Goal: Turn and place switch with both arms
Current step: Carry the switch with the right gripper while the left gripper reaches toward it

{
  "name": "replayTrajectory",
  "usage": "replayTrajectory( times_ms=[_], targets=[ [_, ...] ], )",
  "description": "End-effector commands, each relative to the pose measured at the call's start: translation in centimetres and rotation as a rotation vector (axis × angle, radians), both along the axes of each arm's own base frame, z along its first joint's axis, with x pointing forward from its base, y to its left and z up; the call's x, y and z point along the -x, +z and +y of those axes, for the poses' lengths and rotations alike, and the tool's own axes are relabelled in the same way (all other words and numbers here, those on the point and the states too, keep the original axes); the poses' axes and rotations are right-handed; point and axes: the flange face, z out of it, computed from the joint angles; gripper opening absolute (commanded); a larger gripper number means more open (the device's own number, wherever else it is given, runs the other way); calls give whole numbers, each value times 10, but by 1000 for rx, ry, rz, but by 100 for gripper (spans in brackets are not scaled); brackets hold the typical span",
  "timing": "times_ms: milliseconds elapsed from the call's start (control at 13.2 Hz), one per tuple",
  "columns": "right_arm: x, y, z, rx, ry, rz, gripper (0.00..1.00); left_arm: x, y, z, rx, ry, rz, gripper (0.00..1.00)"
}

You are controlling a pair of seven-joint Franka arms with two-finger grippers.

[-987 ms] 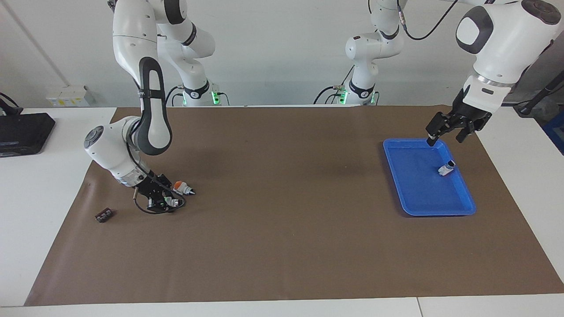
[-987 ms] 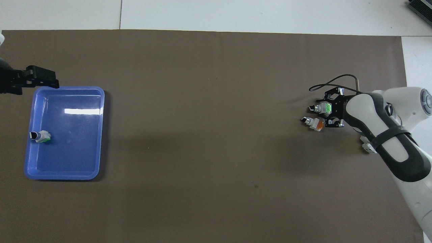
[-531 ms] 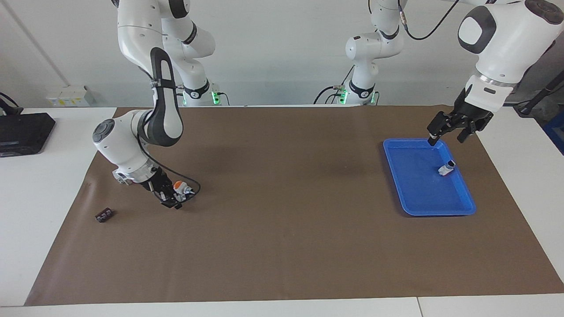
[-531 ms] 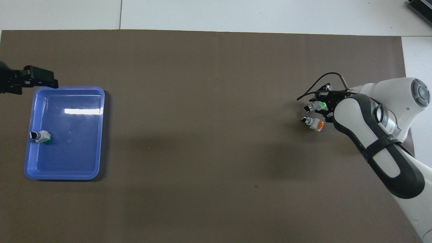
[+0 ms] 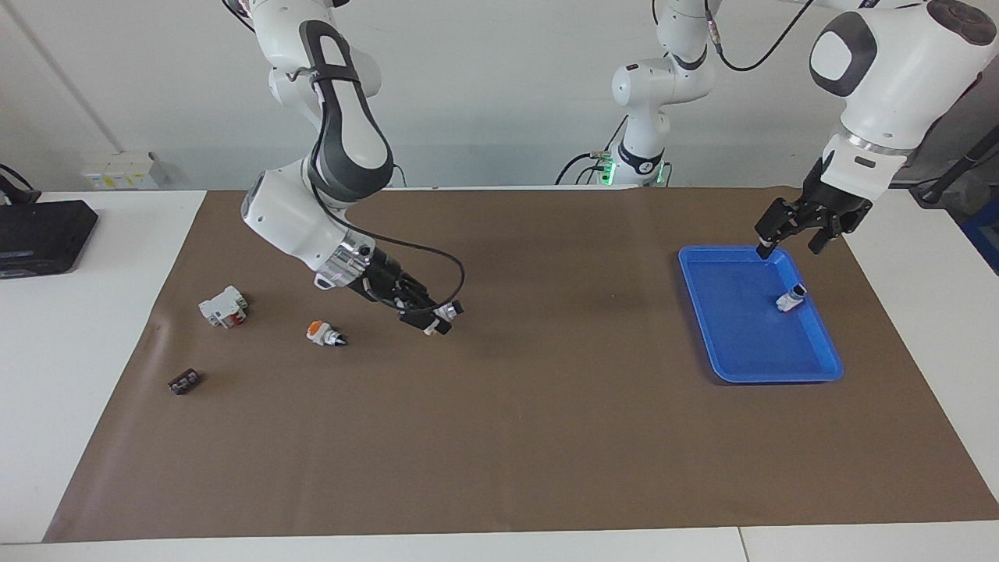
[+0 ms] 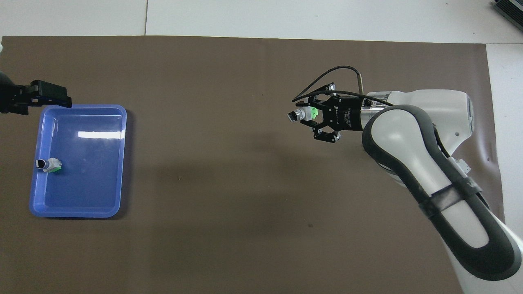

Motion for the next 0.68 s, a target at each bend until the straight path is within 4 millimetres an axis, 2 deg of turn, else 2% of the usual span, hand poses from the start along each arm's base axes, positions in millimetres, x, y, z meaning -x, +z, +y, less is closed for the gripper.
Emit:
replayTrajectory(
  times_ms=[0, 76, 304, 380, 531, 607],
  targets=[
    [8, 20, 60, -200, -56, 64, 0, 6, -1, -6, 7, 3, -21, 100],
    [13, 26, 79, -255, -83, 70, 0, 7, -2, -11, 80, 17, -15, 100],
    [44, 46, 156, -308, -103, 80, 0, 10, -3, -29, 238, 58, 8, 94],
    [47, 54, 178, -320, -125, 93, 0, 12, -4, -40, 288, 84, 22, 93],
    [46, 57, 194, -333, -152, 132, 0, 17, -5, -60, 379, 90, 46, 89],
    [45, 56, 196, -339, -160, 146, 0, 21, -7, -65, 431, 97, 60, 79]
  ],
)
